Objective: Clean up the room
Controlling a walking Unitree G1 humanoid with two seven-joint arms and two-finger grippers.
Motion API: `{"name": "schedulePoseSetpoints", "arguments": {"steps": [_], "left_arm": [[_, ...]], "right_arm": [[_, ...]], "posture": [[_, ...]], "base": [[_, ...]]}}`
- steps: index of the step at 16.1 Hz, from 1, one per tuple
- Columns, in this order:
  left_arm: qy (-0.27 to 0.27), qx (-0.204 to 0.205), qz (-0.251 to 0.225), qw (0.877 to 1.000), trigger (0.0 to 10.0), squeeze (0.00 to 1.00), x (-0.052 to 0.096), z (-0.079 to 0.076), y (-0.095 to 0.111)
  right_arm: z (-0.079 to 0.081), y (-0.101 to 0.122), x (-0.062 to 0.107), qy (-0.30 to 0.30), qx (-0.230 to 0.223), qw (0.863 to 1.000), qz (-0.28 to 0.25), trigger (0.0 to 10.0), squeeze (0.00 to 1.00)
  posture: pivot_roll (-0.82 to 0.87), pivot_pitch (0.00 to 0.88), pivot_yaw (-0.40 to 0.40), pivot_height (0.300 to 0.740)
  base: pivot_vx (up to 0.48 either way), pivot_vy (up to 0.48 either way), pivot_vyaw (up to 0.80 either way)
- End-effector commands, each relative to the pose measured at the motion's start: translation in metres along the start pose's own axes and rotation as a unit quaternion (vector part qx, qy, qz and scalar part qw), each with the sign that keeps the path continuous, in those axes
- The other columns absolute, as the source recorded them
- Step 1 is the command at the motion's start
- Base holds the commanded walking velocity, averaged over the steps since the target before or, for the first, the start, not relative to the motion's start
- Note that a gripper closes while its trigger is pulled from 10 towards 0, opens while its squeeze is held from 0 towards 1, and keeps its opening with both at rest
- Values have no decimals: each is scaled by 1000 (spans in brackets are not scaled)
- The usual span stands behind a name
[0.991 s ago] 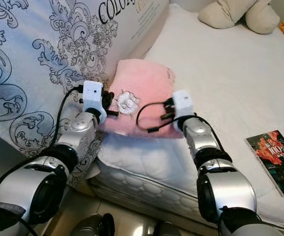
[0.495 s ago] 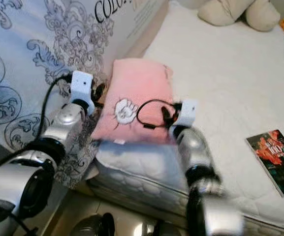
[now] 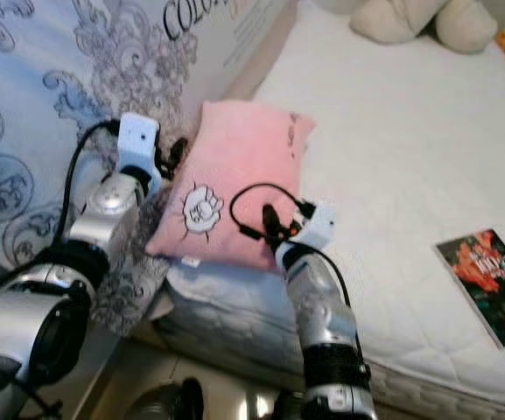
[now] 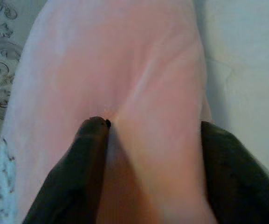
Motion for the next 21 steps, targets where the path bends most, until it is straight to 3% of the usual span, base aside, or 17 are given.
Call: {"name": "schedulePoseSetpoints", "arguments": {"steps": [1, 2, 3, 5, 10, 12, 13, 14, 15, 17, 21], "left_arm": [[-10, -4, -18, 1000, 10000, 1000, -3, -5, 12], [-14, -2, -19, 1000, 10000, 1000, -3, -7, 11], [-16, -2, -19, 1000, 10000, 1000, -3, -9, 10], [-23, 1, -16, 1000, 10000, 1000, -1, -12, 7], [-25, 1, -18, 1000, 10000, 1000, 3, -9, 3], [-27, 10, -21, 999, 10000, 1000, 5, -8, 4], [-39, 24, -30, 999, 10000, 1000, 7, -14, 5], [-54, 39, -36, 997, 10000, 0, 14, -22, 1], [-67, 51, -39, 996, 10000, 0, 22, -30, -4], [-61, 61, -33, 996, 10000, 0, 42, -31, -22], [-9, 54, -22, 998, 10000, 0, 70, -10, -44]], "right_arm": [[4, 14, 1, -1, -44, 999, -12, 10000, 1000], [4, 24, 0, -7, -75, 997, -25, 10000, 1000], [4, 27, 0, -6, -71, 997, -27, 10000, 1000], [1, 30, 3, -23, -113, 993, -19, 10000, 1000], [11, 45, 22, -21, -115, 993, -27, 10000, 1000], [17, 59, 34, -8, -44, 997, -55, 10000, 1000], [23, 81, 45, -10, 131, 985, -114, 10000, 1000], [19, 91, 55, -29, 285, 944, -164, 10000, 180], [1, 87, 59, -61, 324, 930, -161, 10000, 0], [-41, 65, 63, -122, 331, 928, -119, 10000, 0], [-84, 35, 57, -167, 316, 931, -68, 10000, 0]], "posture": [[-74, 73, 26, 740], [-74, 67, 27, 740], [-76, 63, 27, 740], [-75, 52, 24, 740], [-71, 34, 16, 740], [-73, 27, 14, 740], [-76, 23, 14, 740], [-81, 19, 17, 740], [-80, 20, 20, 740], [-71, 30, 32, 740], [-23, 72, 51, 740]], "base": [[0, 0, 0], [0, 0, 0], [0, 0, 0], [0, 0, 0], [0, 0, 0], [0, 0, 0], [0, 0, 0], [0, 0, 0], [0, 0, 0], [0, 0, 0], [0, 0, 0]]}}
Point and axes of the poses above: a point about 5 cm out from each wrist's last joint towards the gripper, its own x axis pointing back from the gripper into the wrist, its own y axis along the axis of the wrist's last joint, z = x × y, the point moved 5 cm from there along -x, pointing out of the wrist towards the gripper, and after that the axes turned 8 degrees about x, right-handed, at the moved point
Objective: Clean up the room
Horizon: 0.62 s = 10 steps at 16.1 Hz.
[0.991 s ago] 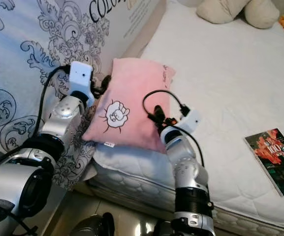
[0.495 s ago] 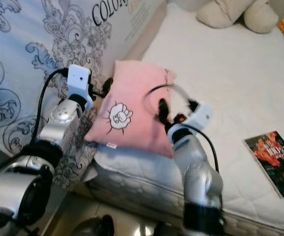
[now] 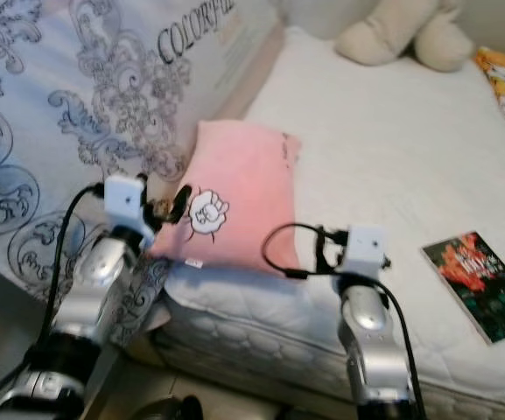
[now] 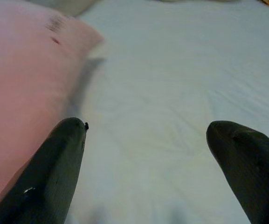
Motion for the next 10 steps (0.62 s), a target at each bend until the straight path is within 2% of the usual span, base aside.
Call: {"name": "schedulePoseSetpoints", "arguments": {"steps": [1, 2, 3, 4, 6, 8, 9, 10], "left_arm": [[5, -9, -8, 1000, 10000, 0, 2, 2, 7], [17, -21, -4, 1000, 10000, 0, 18, 11, 10], [19, -23, -2, 1000, 10000, 0, 22, 14, 12], [20, -30, -4, 999, 10000, 0, 27, 14, 18], [19, -32, -6, 999, 10000, 0, 28, 14, 20], [19, -36, -8, 999, 10000, 0, 30, 12, 24], [19, -35, -7, 999, 10000, 0, 32, 9, 28], [17, -33, -6, 999, 10000, 0, 32, 5, 31]], "right_arm": [[-6, 0, -3, -12, -6, 1000, -4, 10000, 0], [-6, -8, -15, -10, -33, 999, 6, 10000, 0], [-6, -9, -19, -11, -44, 999, 7, 10000, 0], [3, -11, -32, 1, -59, 998, 15, 10000, 0], [7, -11, -35, 8, -61, 998, 18, 10000, 0], [35, -13, -40, 56, -108, 992, 36, 10000, 0], [64, -11, -42, 103, -147, 983, 46, 10000, 0], [82, -8, -43, 134, -160, 977, 49, 10000, 0]], "posture": [[-15, 77, 55, 740], [25, 99, 64, 740], [30, 102, 64, 740], [60, 115, 62, 740], [62, 116, 62, 740], [74, 121, 55, 740], [78, 121, 55, 740], [78, 122, 56, 740]], "base": [[0, 0, 0], [0, 0, 0], [0, 0, 0], [0, 0, 0], [0, 0, 0], [0, 0, 0], [0, 0, 0], [0, 0, 0]]}}
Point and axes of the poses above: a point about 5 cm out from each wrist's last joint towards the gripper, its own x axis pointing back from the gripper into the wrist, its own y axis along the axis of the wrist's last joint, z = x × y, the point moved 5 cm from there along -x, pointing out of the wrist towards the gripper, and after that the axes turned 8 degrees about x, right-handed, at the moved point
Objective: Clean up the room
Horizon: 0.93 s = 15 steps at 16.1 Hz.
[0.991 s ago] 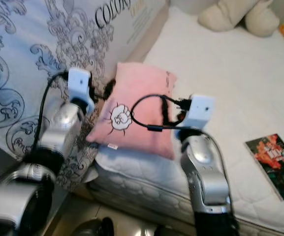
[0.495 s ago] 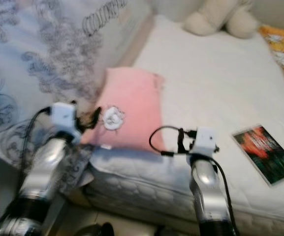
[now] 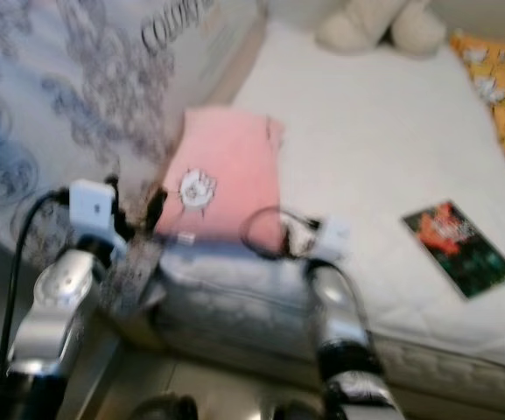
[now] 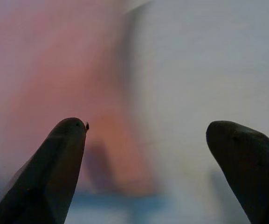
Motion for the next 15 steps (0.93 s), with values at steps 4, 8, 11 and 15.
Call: {"name": "schedulePoseSetpoints", "arguments": {"steps": [4, 8, 11, 15], "left_arm": [[-4, -1, 15, 1000, 10000, 0, 2, -5, -2], [-5, 4, 19, 1000, 10000, 0, 1, -10, 0], [-6, 4, 18, 1000, 10000, 0, 0, -13, 1], [-40, -17, 29, 999, 10000, 0, 4, -27, -5]], "right_arm": [[25, -1, -10, 43, -78, 996, 21, 10000, 0], [60, 6, -15, 115, -84, 990, 16, 10000, 0], [66, 45, -16, 111, 16, 991, -75, 10000, 0], [1, 74, -18, -39, 144, 982, -119, 10000, 0]], "posture": [[74, 126, 53, 740], [69, 127, 50, 740], [63, 127, 46, 740], [67, 146, 42, 740]], "base": [[0, 0, 0], [0, 0, 0], [0, 0, 0], [0, 0, 0]]}}
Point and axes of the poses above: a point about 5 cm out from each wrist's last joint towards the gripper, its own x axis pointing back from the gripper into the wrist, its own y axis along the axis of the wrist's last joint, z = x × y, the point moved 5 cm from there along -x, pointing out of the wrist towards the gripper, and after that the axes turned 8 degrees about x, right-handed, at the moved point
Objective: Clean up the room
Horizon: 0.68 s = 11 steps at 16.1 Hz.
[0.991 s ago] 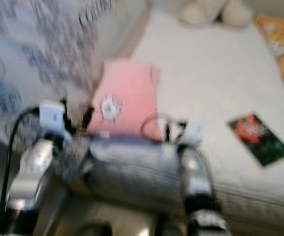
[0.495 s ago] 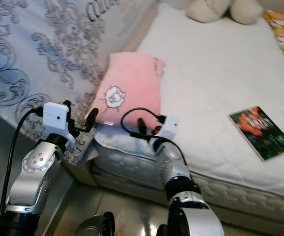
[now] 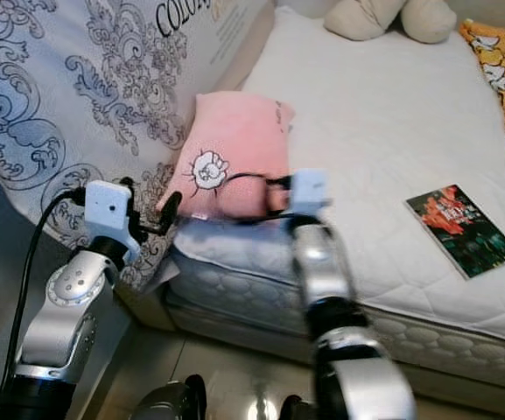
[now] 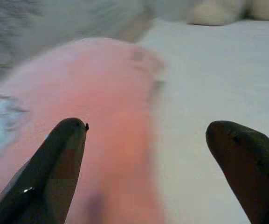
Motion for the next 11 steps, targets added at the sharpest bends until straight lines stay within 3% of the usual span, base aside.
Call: {"name": "schedulePoseSetpoints", "arguments": {"steps": [1, 3, 6, 9, 11], "left_arm": [[-26, -11, 19, 999, 10000, 0, 8, -10, -8], [-42, 3, 41, 998, 10000, 0, 25, -12, -15], [-22, -16, 57, 998, 10000, 0, 50, 1, -17], [2, -37, 66, 997, 10000, 0, 75, 10, -10], [18, -42, 70, 997, 10000, 0, 89, 14, -4]], "right_arm": [[-20, -5, -1, -34, 9, 999, 14, 10000, 0], [-42, -7, -3, -70, 24, 997, 28, 10000, 0], [-47, -14, -7, -68, 12, 996, 63, 10000, 0], [-36, -22, -8, -48, -8, 995, 89, 10000, 0], [-9, -27, -9, 1, -29, 994, 110, 10000, 0]], "posture": [[83, 163, 43, 740], [112, 194, 43, 740], [189, 258, 38, 740], [269, 320, 29, 740], [303, 353, 17, 740]], "base": [[0, 0, 0], [0, 0, 0], [0, 0, 0], [0, 0, 0], [0, 0, 0]]}}
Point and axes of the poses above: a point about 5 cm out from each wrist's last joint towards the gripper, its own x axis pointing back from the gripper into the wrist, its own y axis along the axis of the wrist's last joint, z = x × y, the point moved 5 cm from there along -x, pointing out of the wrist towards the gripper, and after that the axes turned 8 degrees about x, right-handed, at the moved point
